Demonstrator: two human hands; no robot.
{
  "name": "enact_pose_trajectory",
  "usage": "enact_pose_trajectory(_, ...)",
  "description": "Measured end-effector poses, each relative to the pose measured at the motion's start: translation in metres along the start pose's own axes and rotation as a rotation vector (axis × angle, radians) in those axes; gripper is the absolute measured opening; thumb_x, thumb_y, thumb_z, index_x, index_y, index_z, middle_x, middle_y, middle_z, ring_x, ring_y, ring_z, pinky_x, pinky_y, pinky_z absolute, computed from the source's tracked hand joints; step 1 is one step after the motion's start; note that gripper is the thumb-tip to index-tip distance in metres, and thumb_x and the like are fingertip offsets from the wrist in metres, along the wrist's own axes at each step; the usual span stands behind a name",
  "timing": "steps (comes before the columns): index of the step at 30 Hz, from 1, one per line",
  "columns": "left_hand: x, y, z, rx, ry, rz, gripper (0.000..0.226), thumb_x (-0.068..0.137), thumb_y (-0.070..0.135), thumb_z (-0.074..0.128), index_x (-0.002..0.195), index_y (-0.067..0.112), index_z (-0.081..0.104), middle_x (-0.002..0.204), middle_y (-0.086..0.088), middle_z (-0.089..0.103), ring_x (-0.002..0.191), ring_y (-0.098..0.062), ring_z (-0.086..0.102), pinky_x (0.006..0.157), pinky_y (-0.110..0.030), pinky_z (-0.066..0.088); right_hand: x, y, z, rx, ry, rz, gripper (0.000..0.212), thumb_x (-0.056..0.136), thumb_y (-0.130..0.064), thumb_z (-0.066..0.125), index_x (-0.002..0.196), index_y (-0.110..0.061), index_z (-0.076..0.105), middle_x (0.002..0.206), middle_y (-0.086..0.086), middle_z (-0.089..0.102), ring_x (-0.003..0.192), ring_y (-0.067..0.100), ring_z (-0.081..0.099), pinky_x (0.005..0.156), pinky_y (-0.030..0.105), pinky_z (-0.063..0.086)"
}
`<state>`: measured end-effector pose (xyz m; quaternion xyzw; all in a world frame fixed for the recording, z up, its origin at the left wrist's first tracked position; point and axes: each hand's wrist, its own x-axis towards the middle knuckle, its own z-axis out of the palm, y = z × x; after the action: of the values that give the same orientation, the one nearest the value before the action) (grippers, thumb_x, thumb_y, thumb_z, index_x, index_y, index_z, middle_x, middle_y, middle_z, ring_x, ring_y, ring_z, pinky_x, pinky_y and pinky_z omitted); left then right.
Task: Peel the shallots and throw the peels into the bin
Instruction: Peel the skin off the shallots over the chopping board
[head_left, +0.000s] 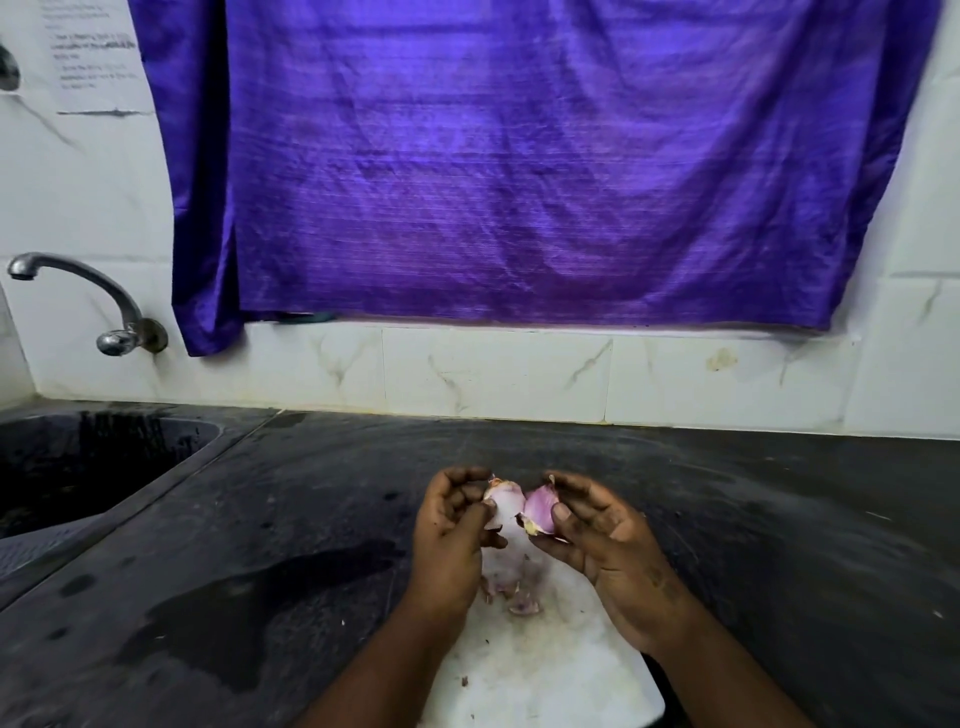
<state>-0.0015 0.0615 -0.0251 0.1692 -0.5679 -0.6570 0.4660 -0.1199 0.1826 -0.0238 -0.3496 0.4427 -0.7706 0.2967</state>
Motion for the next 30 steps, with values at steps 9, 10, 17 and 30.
enact_pose_trajectory(9, -0.007, 0.007, 0.001, 0.101, -0.010, 0.077, 0.036, 0.090, -0.021, 0.046, 0.103, 0.004, 0.067, 0.081, 0.007, 0.075, 0.071, -0.006, 0.070, 0.052, -0.022, 0.053, -0.001, -0.002, 0.001, -0.005, 0.062, 0.010, 0.038, 0.088, -0.013, 0.066, 0.125, -0.010, 0.067, 0.121, 0.012, 0.075, 0.110, 0.032, 0.074, 0.087, 0.035, 0.063)
enact_pose_trajectory(10, -0.007, 0.007, 0.000, 0.113, -0.009, 0.081, 0.035, 0.090, -0.021, 0.046, 0.101, 0.005, 0.067, 0.082, 0.006, 0.075, 0.072, -0.008, 0.070, 0.054, -0.023, 0.053, 0.000, -0.002, 0.001, -0.007, 0.078, 0.007, 0.036, 0.089, -0.013, 0.066, 0.125, -0.011, 0.067, 0.121, 0.013, 0.076, 0.108, 0.032, 0.074, 0.086, 0.033, 0.064)
enact_pose_trajectory(17, -0.008, 0.006, -0.002, 0.216, -0.035, 0.098, 0.029, 0.091, -0.018, 0.045, 0.096, 0.002, 0.065, 0.069, 0.009, 0.069, 0.060, -0.003, 0.061, 0.049, -0.022, 0.044, 0.005, -0.004, -0.004, -0.021, 0.236, -0.024, 0.023, 0.096, -0.004, 0.062, 0.117, -0.011, 0.068, 0.115, 0.018, 0.076, 0.105, 0.037, 0.074, 0.083, 0.032, 0.064)
enact_pose_trajectory(30, -0.009, -0.002, -0.004, 0.849, -0.120, 0.257, 0.008, 0.088, 0.029, 0.068, 0.084, 0.032, 0.074, 0.093, 0.015, 0.063, 0.089, 0.000, 0.061, 0.070, -0.021, 0.046, 0.001, -0.004, -0.001, -0.144, 0.115, 0.021, 0.033, 0.086, -0.027, 0.065, 0.117, -0.019, 0.069, 0.099, 0.008, 0.081, 0.088, 0.019, 0.078, 0.071, 0.030, 0.063)
